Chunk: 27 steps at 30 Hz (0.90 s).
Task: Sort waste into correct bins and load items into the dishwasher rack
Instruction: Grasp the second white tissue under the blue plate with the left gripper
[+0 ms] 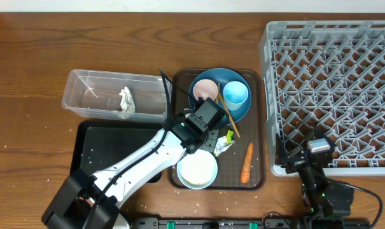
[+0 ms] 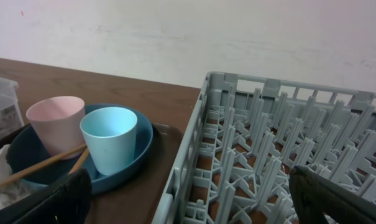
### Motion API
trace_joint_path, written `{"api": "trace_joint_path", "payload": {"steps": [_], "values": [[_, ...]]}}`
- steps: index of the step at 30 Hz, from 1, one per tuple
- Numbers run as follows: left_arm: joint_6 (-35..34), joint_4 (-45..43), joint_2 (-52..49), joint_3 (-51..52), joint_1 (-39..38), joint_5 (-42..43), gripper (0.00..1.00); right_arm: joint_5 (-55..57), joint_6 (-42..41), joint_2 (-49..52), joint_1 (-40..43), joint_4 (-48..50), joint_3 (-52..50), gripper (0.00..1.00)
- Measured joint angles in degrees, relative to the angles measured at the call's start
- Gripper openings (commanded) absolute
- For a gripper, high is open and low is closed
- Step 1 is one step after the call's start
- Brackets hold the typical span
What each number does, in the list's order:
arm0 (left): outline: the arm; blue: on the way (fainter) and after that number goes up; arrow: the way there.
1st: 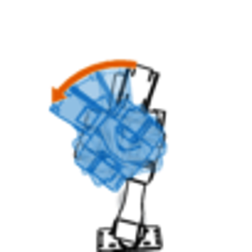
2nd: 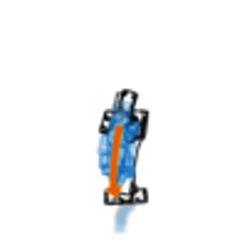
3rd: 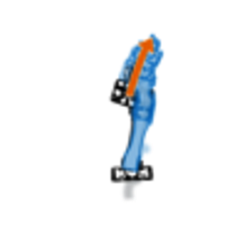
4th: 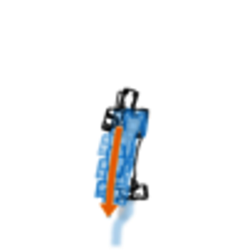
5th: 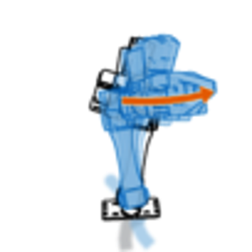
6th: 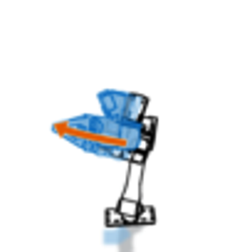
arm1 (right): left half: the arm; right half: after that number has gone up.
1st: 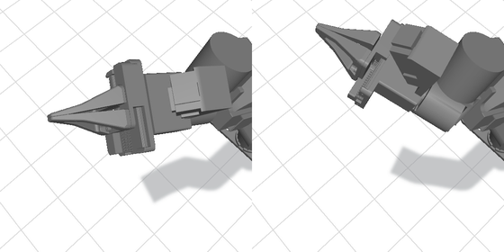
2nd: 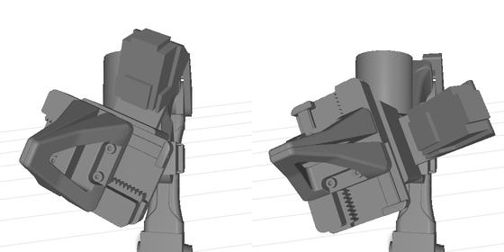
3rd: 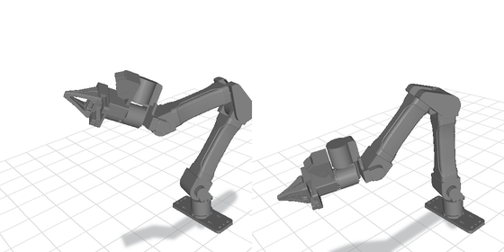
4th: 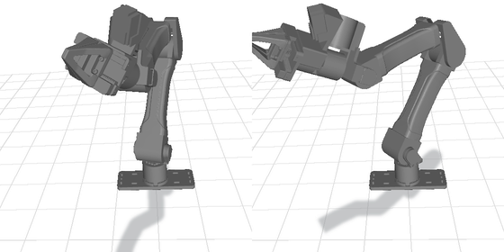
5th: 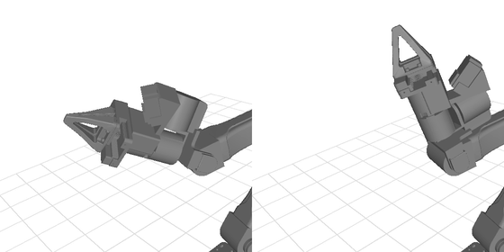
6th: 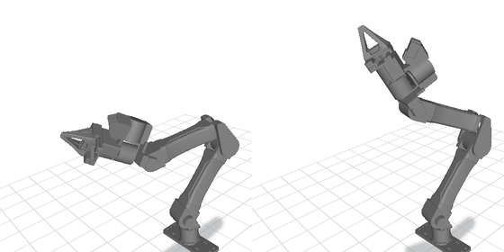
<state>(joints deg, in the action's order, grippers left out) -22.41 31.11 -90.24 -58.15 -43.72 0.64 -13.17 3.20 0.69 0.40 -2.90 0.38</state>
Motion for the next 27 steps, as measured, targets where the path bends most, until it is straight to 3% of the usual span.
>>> {"api": "trace_joint_path", "payload": {"steps": [5, 13, 27], "values": [[0.3, 0.4, 0.0, 0.0, 0.0, -6.1, 0.43, 0.0, 0.0, 0.0, 0.0, 0.0, 0.0, 0.99], [0.4, 0.9, 0.0, 0.0, 0.0, -11.3, 0.57, 0.0, 0.0, 0.0, 0.0, 0.0, 0.0, 0.99], [1.4, -1.6, -7.7, 0.0, 0.0, -12.2, 0.58, 0.0, 0.0, 0.0, 0.0, 0.0, 0.0, 0.99]]}}
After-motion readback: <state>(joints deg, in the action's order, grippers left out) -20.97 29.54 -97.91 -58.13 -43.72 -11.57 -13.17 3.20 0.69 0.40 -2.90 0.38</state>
